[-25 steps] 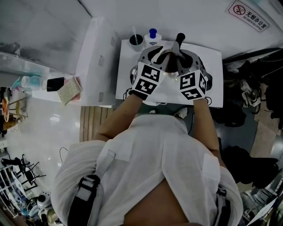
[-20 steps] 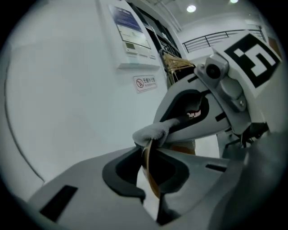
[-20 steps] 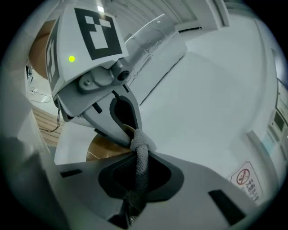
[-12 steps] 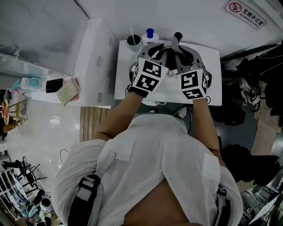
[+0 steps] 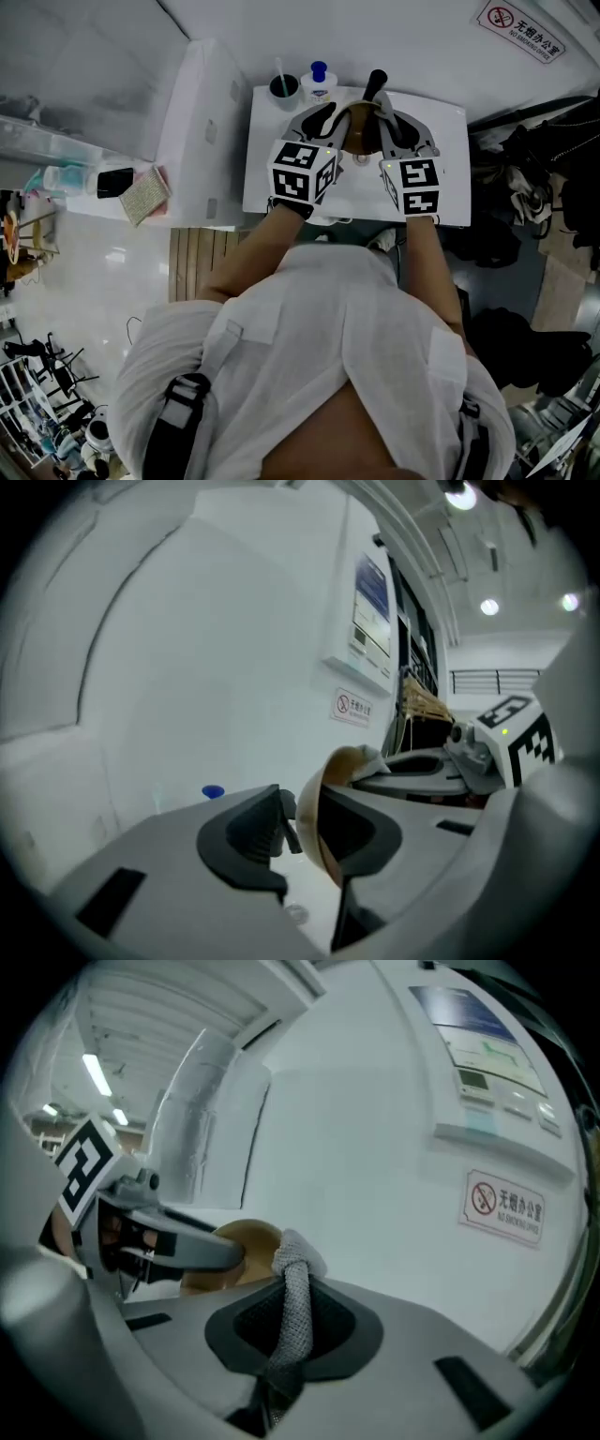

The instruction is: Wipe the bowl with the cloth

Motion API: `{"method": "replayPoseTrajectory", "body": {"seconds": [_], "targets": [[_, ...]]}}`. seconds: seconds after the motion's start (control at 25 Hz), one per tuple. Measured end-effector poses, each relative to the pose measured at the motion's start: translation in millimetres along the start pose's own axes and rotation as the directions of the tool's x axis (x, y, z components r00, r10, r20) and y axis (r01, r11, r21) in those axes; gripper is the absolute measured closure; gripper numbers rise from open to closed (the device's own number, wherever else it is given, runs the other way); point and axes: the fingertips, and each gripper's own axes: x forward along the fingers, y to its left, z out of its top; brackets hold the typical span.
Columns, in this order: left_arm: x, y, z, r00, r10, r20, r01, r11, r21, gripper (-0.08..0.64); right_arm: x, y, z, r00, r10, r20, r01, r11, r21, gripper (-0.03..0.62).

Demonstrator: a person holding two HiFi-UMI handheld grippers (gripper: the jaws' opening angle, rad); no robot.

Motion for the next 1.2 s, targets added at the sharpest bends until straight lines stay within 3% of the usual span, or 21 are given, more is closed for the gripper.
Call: {"method": "replayPoseTrajectory", "body": {"seconds": [0.12, 0.24, 0.32, 0.44, 0.52, 0.6, 0.72, 0.8, 0.84, 0.92, 0.96, 1.04, 1.12, 1.2], "targets": [[5.3, -5.8, 3.2, 0.998, -0.016, -0.058, 0.026, 0.987, 0.161, 0.440, 5.3, 8.6, -3.1, 0.998, 0.024, -0.064, -0.035, 0.983, -0.181, 0.551], [13.1, -10.4, -5.6, 0.984, -0.015, -0.177, 0.070, 0.949, 0.307, 0.463, 8.3, 23.1, -0.9, 0.993, 0.065, -0.096, -0.093, 0.942, -0.322, 0.551], [15.7, -10.9, -8.9, 0.971, 0.008, -0.240, 0.095, 0.906, 0.413, 0.484, 11.0, 32.4, 1.6, 0.990, 0.087, -0.111, -0.125, 0.902, -0.414, 0.549], [18.4, -14.9, -10.9, 0.951, 0.022, -0.307, 0.160, 0.819, 0.552, 0.506, 13.2, 37.9, 3.6, 0.984, 0.108, -0.139, -0.166, 0.837, -0.521, 0.549], [20.2, -16.7, -9.3, 0.946, 0.031, -0.323, 0.179, 0.781, 0.598, 0.519, 14.3, 36.7, 6.1, 0.983, 0.114, -0.143, -0.174, 0.828, -0.532, 0.549], [21.5, -16.3, -4.4, 0.954, 0.032, -0.298, 0.154, 0.800, 0.580, 0.523, 15.1, 31.7, 10.7, 0.987, 0.110, -0.114, -0.151, 0.868, -0.473, 0.549], [20.3, -10.7, 5.2, 0.980, 0.028, -0.198, 0.065, 0.891, 0.449, 0.523, 13.5, 16.9, 14.6, 0.996, 0.069, -0.052, -0.082, 0.945, -0.317, 0.548], [16.8, -3.9, 11.9, 0.994, 0.013, -0.108, 0.016, 0.962, 0.273, 0.523, 11.5, 5.4, 15.5, 0.999, 0.050, 0.000, -0.050, 0.986, -0.162, 0.549], [14.7, -0.5, 14.6, 0.998, 0.006, -0.059, 0.004, 0.986, 0.167, 0.523, 10.5, 0.7, 15.8, 0.999, 0.046, 0.027, -0.044, 0.997, -0.071, 0.549], [11.3, 5.6, 14.5, 1.000, 0.008, 0.016, -0.007, 1.000, -0.017, 0.512, 9.8, -3.4, 14.2, 0.997, 0.038, 0.060, -0.043, 0.997, 0.071, 0.549], [10.9, 7.5, 10.8, 1.000, 0.015, 0.028, -0.013, 0.997, -0.071, 0.505, 10.2, -2.7, 11.5, 0.998, 0.035, 0.057, -0.040, 0.995, 0.094, 0.549], [12.7, 8.0, 0.2, 1.000, 0.012, 0.002, -0.012, 0.997, -0.074, 0.502, 11.4, 0.7, 3.4, 0.999, 0.038, 0.021, -0.039, 0.998, 0.044, 0.549], [16.0, 4.2, -6.5, 0.999, -0.017, -0.051, 0.018, 1.000, 0.021, 0.497, 12.0, 5.7, -3.8, 0.998, 0.063, -0.026, -0.065, 0.996, -0.062, 0.551], [20.8, -2.4, -9.7, 0.992, -0.046, -0.116, 0.064, 0.985, 0.162, 0.459, 13.0, 11.8, -7.9, 0.993, 0.089, -0.072, -0.101, 0.979, -0.176, 0.550]]}}
